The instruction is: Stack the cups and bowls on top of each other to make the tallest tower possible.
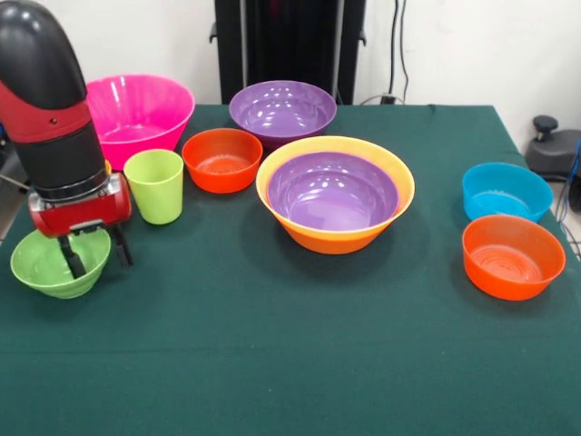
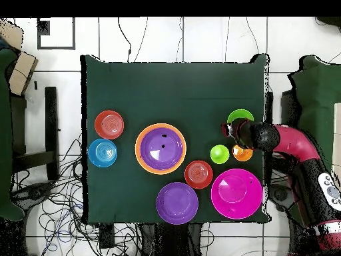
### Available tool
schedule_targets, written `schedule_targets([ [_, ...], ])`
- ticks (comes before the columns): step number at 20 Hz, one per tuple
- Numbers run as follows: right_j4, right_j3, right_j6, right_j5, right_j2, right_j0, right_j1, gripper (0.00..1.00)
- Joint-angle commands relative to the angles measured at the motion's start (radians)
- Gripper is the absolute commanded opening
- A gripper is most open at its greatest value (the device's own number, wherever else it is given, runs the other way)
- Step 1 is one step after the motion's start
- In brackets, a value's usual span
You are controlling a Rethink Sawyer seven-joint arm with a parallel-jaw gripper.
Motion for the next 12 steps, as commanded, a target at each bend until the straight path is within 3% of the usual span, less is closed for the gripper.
schedule_targets([
  [1, -0.074, -0.023, -0.28, 0.004, -0.006, 0.042, -0.06, 1.0],
  [2, -0.076, -0.017, -0.276, -0.002, -0.006, 0.046, -0.065, 1.0],
  [3, -0.079, -0.009, -0.269, -0.009, -0.008, 0.052, -0.072, 0.0],
  [12, -0.079, 0.014, -0.213, -0.012, -0.025, 0.091, -0.105, 0.0],
])
